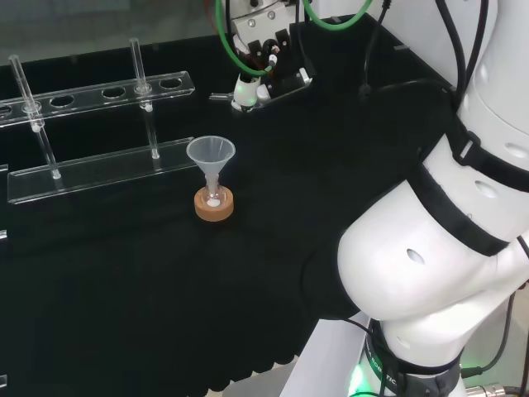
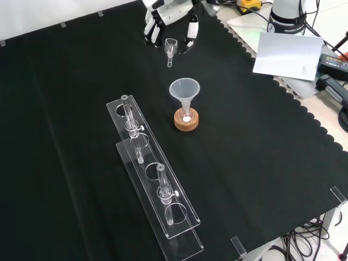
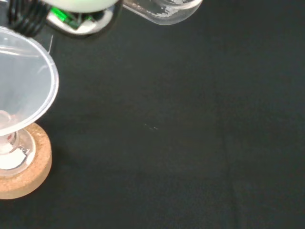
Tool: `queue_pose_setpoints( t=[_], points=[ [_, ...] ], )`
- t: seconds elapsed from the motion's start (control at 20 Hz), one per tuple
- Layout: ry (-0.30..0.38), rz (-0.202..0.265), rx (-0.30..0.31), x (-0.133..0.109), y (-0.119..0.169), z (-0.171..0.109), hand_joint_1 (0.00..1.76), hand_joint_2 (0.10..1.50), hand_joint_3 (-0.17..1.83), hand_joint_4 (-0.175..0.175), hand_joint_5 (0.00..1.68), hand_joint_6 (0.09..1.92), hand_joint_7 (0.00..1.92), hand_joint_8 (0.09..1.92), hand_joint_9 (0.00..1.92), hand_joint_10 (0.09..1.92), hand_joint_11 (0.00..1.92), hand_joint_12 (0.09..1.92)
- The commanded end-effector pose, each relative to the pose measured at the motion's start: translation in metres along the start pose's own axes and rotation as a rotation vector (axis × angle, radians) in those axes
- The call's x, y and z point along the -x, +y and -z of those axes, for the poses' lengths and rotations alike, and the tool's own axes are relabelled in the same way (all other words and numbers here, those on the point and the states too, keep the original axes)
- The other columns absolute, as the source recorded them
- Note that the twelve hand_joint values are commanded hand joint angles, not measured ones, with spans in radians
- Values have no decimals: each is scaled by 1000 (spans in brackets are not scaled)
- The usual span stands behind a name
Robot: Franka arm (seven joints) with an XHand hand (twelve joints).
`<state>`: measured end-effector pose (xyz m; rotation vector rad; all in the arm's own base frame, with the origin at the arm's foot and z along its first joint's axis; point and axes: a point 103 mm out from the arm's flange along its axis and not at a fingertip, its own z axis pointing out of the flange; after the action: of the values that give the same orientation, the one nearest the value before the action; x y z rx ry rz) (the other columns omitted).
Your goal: Put the weighing funnel back on the table.
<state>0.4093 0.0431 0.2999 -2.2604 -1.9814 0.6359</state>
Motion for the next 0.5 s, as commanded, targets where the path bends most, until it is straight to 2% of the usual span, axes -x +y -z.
queue_pose_setpoints(
  t=[0.05, 0.5],
  points=[
    [22, -12, -3, 17, 6, -1, 1084, 705, 683, 175, 1128, 939, 628, 640, 1032, 232, 898, 980],
    [38, -37, 7, 45, 23, -2, 1083, 707, 683, 175, 1126, 942, 627, 641, 1031, 231, 897, 981]
  ],
)
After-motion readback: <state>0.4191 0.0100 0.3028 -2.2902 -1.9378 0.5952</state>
